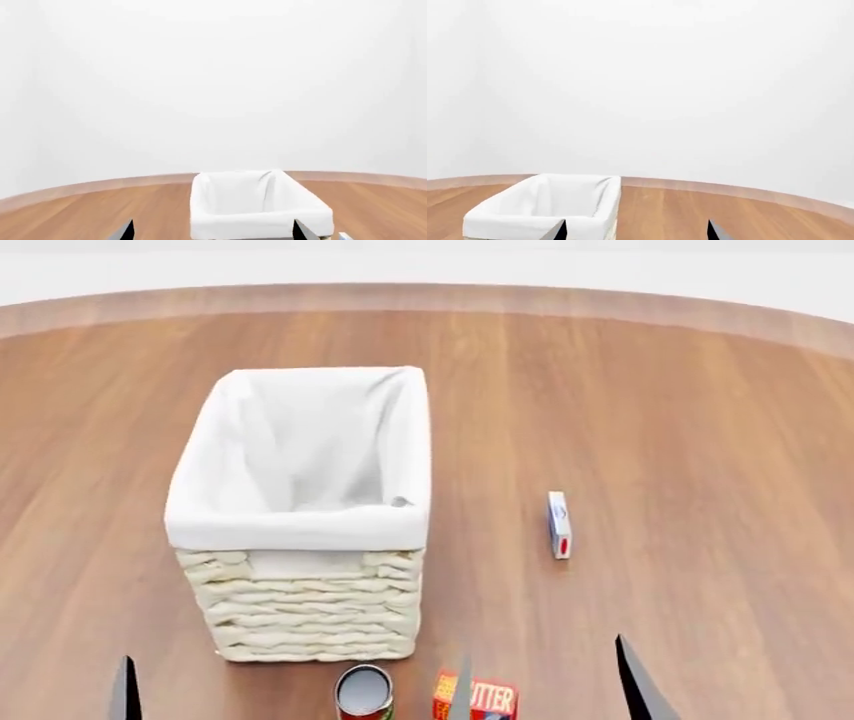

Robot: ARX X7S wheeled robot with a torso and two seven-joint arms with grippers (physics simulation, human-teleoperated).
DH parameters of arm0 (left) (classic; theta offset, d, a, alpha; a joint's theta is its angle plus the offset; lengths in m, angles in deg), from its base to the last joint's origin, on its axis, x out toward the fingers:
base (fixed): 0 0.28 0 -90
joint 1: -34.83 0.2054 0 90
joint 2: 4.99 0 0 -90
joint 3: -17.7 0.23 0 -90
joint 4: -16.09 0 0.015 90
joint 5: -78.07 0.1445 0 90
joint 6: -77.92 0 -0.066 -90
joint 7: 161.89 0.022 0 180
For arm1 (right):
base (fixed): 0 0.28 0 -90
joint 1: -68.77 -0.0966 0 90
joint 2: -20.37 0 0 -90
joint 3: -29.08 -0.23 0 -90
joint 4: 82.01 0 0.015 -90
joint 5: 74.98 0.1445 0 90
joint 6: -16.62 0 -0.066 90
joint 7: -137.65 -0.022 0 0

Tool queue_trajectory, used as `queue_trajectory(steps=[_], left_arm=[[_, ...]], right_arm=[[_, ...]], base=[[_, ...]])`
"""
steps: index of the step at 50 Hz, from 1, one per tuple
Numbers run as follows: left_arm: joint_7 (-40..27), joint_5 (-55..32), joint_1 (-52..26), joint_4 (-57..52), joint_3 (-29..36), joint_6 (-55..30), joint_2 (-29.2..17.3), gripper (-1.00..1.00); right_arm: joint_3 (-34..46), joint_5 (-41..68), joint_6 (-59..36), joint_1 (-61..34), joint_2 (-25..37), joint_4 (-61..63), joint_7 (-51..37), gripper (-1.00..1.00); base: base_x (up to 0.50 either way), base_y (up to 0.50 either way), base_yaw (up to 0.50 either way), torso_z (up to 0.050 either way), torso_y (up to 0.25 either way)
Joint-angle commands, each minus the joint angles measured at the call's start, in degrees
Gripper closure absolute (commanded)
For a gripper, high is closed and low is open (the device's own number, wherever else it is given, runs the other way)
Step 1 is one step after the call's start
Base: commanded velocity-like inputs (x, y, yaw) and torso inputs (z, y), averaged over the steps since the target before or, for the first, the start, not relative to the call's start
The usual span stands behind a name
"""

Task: Pick up the alphabet soup and put it in the basket.

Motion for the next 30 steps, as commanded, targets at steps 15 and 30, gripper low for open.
queue_trajectory(steps=[15, 30], left_arm=[[-1.6, -1.0, -0.5, 0.8, 0.9, 0.0, -1.2, -1.00], [-2.4, -1.0, -0.5, 0.6, 1.5, -0.1, -2.0, -1.00]], right_arm=[[0.4, 0.7, 0.7, 0.1, 1.1, 0.3, -1.8, -1.00], [0.8, 1.1, 0.2, 0.1, 1.9, 0.4, -2.6, -1.00]], base=[[0.30, 0.07, 0.00, 0.000, 0.001], [0.00, 0.50, 0.00, 0.000, 0.000]])
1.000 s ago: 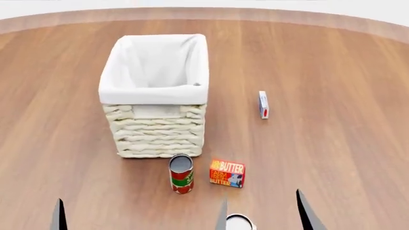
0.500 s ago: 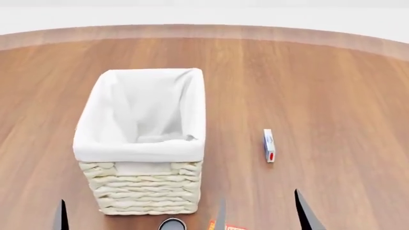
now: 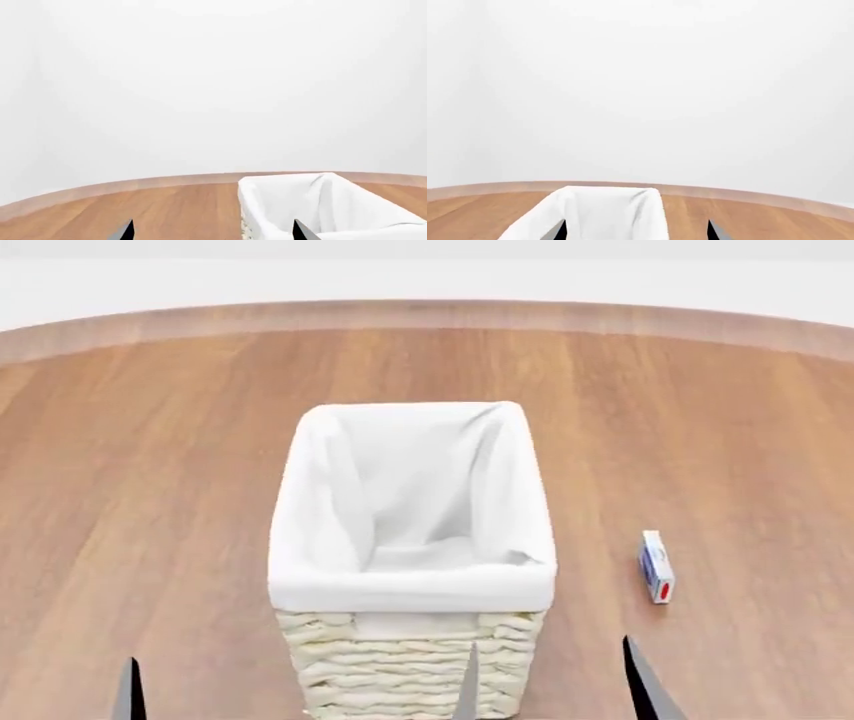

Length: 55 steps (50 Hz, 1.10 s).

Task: Pick up the alphabet soup and put it in the basket.

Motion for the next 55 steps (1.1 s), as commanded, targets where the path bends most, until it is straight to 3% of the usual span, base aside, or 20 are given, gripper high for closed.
queue_trajectory(steps=[1, 13, 31, 37, 40, 41, 42, 43, 55], left_arm=[[-0.7, -0.1, 0.0, -0.2, 0.4, -0.1, -0.6, -1.00], [-1.2, -0.2, -0.2, 0.1, 1.0, -0.3, -1.1, -1.00], [-1.9, -0.5, -0.5, 0.6, 1.5, -0.2, -1.9, -1.00], [-2.4, 0.0, -1.3, 2.3, 1.8, -0.1, -1.9, -1.00], [-2.8, -0.1, -1.7, 4.0, 1.4, 0.3, -1.9, -1.00], [-3.5, 0.3, -2.1, 5.9, 0.7, 0.3, -1.8, -1.00], [-3.5, 0.1, -2.2, 6.0, 0.7, 0.3, -1.8, -1.00], [-3.5, 0.1, -2.2, 6.1, 0.7, 0.4, -1.9, -1.00], [-3.9, 0.0, -2.6, 6.7, 1.3, 0.2, -2.2, -1.00]], right_arm=[[0.2, 0.3, -0.4, 0.1, 0.6, 0.2, -0.7, -1.00], [0.3, 0.8, 0.5, 0.2, 0.9, -0.3, -1.2, -1.00], [-0.2, 2.8, 0.4, 0.0, 1.6, 0.1, -1.7, -1.00], [-0.6, -0.1, -3.1, 0.0, 4.3, 5.4, -2.5, -1.00], [-6.9, 3.8, -4.9, 3.7, 9.1, 10.1, -0.5, -1.00], [-15.5, 11.4, 3.7, 12.3, 7.6, 1.5, 2.3, -1.00], [-24.1, 11.6, 11.7, 20.9, 7.3, -4.8, 2.9, -1.00], [-28.4, 11.6, 12.3, 22.3, 7.1, -5.4, 3.0, -1.00], [-28.6, 11.4, 16.4, 22.8, 5.6, -10.9, 3.8, -1.00]], base=[[0.00, 0.50, 0.00, 0.000, 0.000], [0.00, 0.48, 0.00, 0.000, 0.000], [0.00, 0.09, 0.00, 0.000, 0.000], [0.00, 0.00, 0.00, 0.000, 0.000], [0.00, 0.00, 0.00, 0.000, 0.000], [0.00, 0.00, 0.00, 0.000, 0.000], [0.00, 0.00, 0.00, 0.000, 0.000], [0.00, 0.00, 0.00, 0.000, 0.000], [0.00, 0.00, 0.00, 0.000, 0.000]])
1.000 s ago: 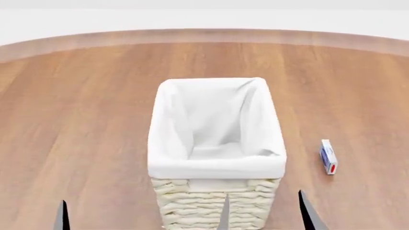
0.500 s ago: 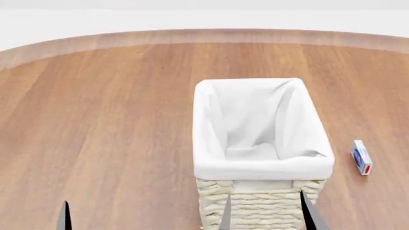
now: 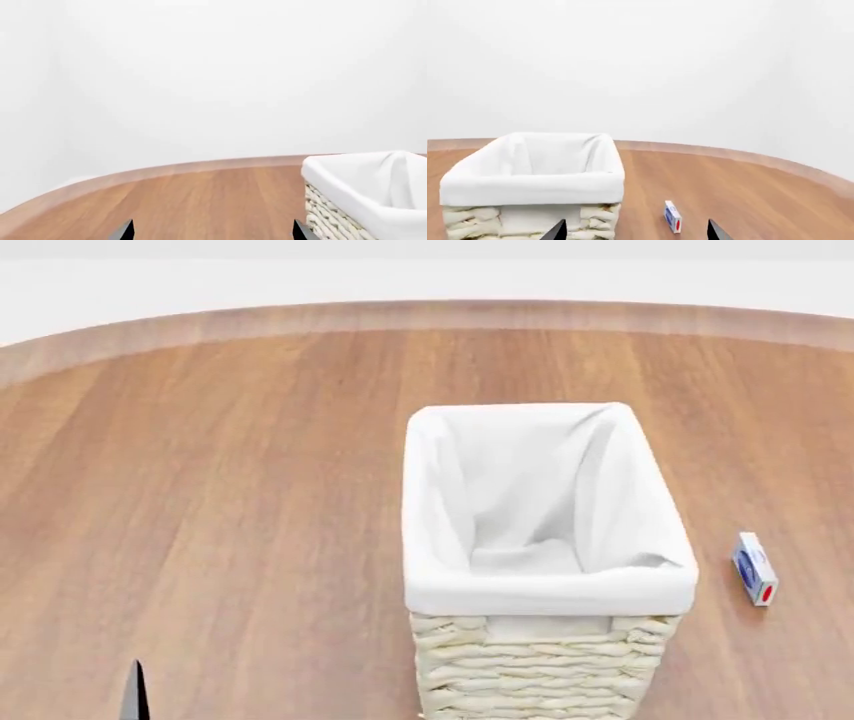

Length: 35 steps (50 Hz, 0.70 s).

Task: Pick up the alphabet soup and put it in the basket.

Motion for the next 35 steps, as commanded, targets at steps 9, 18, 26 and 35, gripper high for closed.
queue_trajectory(steps=[9, 18, 26, 35], left_arm=[[-0.9, -0.2, -0.7, 1.7, 0.5, 0.0, -0.5, -1.00], [-1.5, -0.6, -0.8, 1.6, 0.9, -0.1, -1.0, -1.00], [-2.1, -0.8, -1.1, 2.0, 1.3, -0.1, -1.4, -1.00], [-2.7, -1.1, -1.3, 2.1, 1.7, -0.3, -1.9, -1.00]], right_arm=[[-6.7, 2.0, 7.5, 5.2, -0.6, -8.4, 1.8, -1.00], [-5.5, 1.4, 9.5, 4.3, -1.3, -11.8, 2.4, -1.00], [-4.4, 0.5, 13.2, 3.2, -2.4, -17.6, 3.4, -1.00], [-3.5, -0.1, 18.6, 1.8, -3.5, -25.6, 4.9, -1.00]], base=[[0.00, 0.00, 0.00, 0.000, 0.000], [0.00, 0.00, 0.00, 0.000, 0.000], [0.00, 0.00, 0.00, 0.000, 0.000], [0.00, 0.00, 0.00, 0.000, 0.000]])
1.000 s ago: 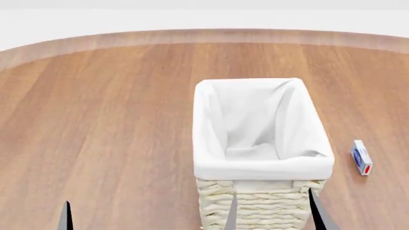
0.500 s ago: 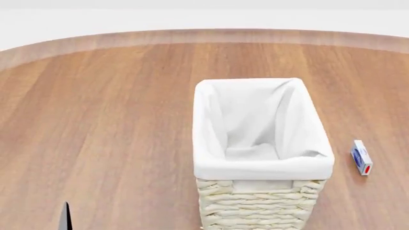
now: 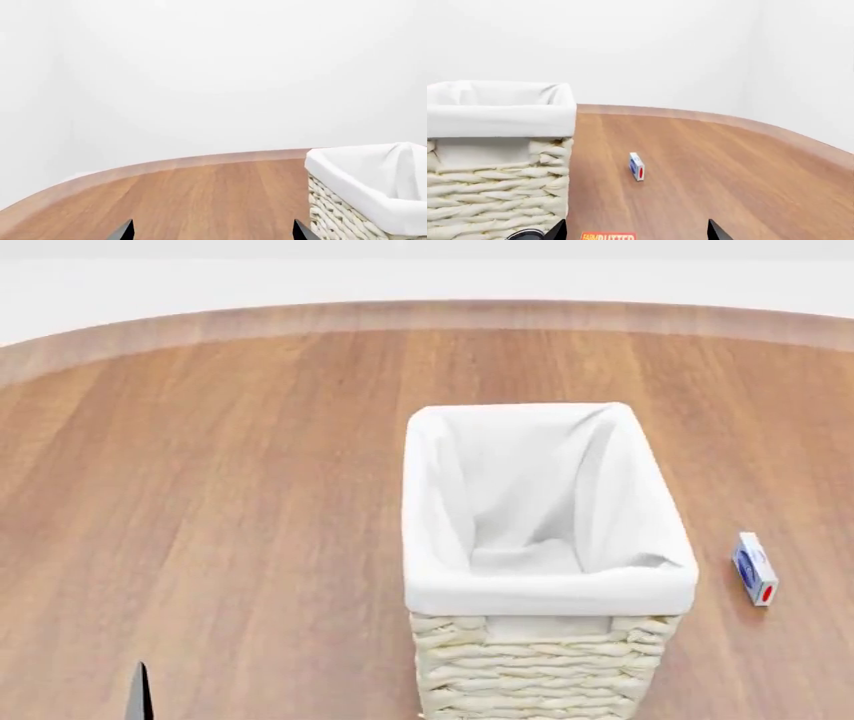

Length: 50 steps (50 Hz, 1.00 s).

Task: Pick up the alphabet soup and put it in the basket.

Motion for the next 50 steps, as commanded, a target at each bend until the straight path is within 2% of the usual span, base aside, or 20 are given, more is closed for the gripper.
queue_trajectory(steps=[1, 3, 18, 50], left_arm=[[-0.7, -0.3, -0.3, 0.3, 0.5, -0.1, -0.6, -1.00], [-0.9, -0.4, -0.3, 0.4, 0.6, 0.0, -0.7, -1.00], [-1.7, -0.8, -0.6, 0.5, 1.2, 0.0, -1.3, -1.00], [-3.2, -0.9, -1.3, 1.7, 2.9, 0.1, -2.2, -1.00]], right_arm=[[1.0, -1.0, 6.3, -1.6, -1.3, -9.1, 1.6, -1.00], [0.6, -0.3, 3.9, -0.9, -0.8, -6.3, 0.9, -1.00], [1.1, -0.9, 6.6, -2.2, -1.4, -10.9, 0.8, -1.00], [1.4, -0.2, 19.3, -4.4, -4.4, -28.4, 2.7, -1.00]], base=[[0.00, 0.00, 0.00, 0.000, 0.000], [0.00, 0.00, 0.00, 0.000, 0.000], [0.00, 0.00, 0.00, 0.000, 0.000], [0.00, 0.00, 0.00, 0.000, 0.000]])
